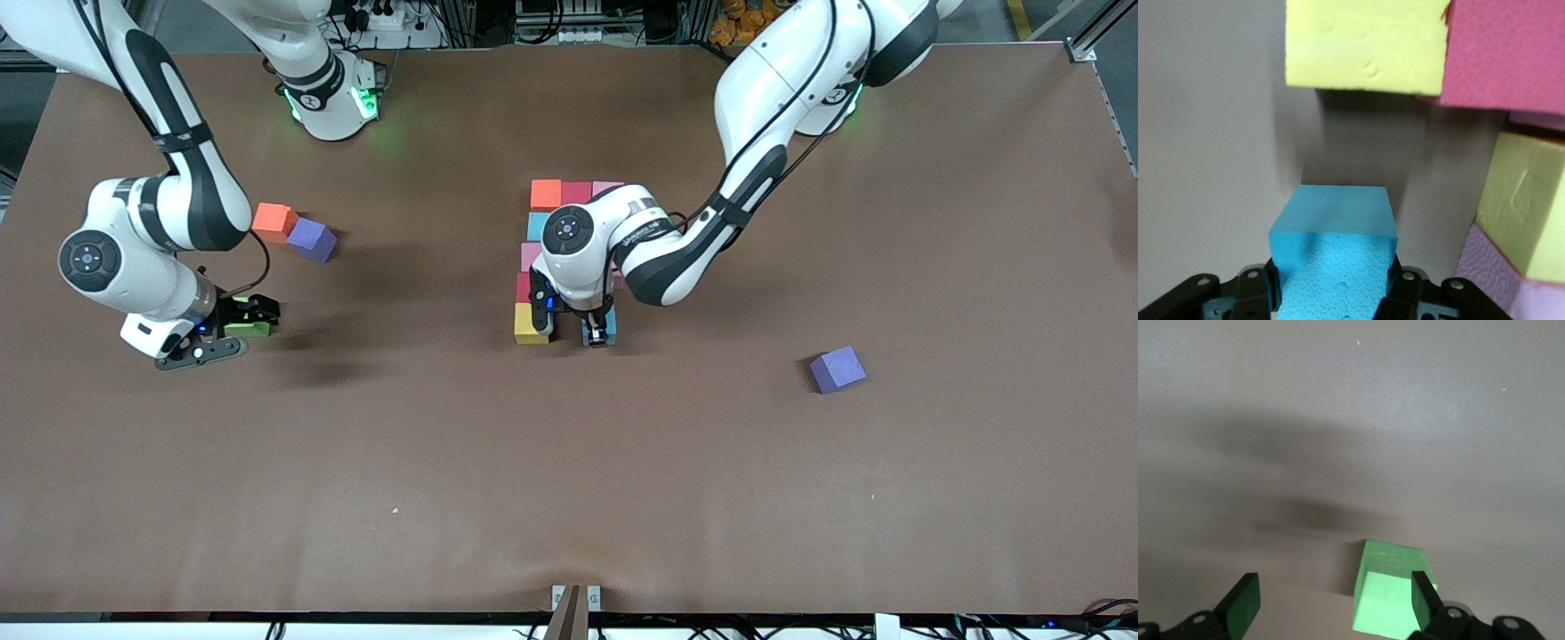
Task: Arrange 11 blocks into digit 3
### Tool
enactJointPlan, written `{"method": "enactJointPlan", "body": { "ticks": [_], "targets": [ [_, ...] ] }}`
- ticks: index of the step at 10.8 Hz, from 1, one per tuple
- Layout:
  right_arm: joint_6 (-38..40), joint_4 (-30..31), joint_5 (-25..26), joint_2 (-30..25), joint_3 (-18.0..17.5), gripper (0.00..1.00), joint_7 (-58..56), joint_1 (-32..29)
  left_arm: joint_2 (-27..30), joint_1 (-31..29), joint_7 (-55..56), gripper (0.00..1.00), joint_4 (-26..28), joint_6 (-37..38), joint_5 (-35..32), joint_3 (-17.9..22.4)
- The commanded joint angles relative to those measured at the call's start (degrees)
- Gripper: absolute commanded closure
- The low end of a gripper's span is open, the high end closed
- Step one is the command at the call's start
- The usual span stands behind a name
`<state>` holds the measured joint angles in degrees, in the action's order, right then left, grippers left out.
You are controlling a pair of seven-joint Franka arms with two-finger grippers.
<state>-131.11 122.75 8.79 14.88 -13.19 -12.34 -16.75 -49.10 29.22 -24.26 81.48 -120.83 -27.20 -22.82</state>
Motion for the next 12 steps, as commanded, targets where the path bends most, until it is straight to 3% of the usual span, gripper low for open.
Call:
{"method": "enactJointPlan", "body": {
  "ticks": [1,4,6,9,12],
  "targets": [
    [-0.64,2.14,-0.62,-2.05,-0.69,0.00,-1.63,-1.08,-2.05,2.33,-0.35,0.78,-4.22,1.47,2.15,1.55],
    [0.23,0.83,-0.71,-2.65,-0.96,0.00,-2.95,-1.53,-3.28,3.73,-0.35,0.78,-5.62,1.56,3.29,1.55],
    [5.04,-2.06,-0.88,-5.11,-0.78,0.00,-2.95,-1.18,-3.64,5.14,-0.43,0.78,-6.24,1.56,3.38,2.08],
    [14.09,-10.93,-7.37,-6.69,-0.61,0.00,-2.95,-0.39,-4.69,7.07,-0.61,0.78,-8.17,1.56,4.70,3.57],
    [24.01,-20.48,-7.65,-8.72,1.67,0.00,-1.38,0.85,-5.75,7.95,-0.79,0.78,-9.32,1.30,4.70,4.62]
  ]
}}
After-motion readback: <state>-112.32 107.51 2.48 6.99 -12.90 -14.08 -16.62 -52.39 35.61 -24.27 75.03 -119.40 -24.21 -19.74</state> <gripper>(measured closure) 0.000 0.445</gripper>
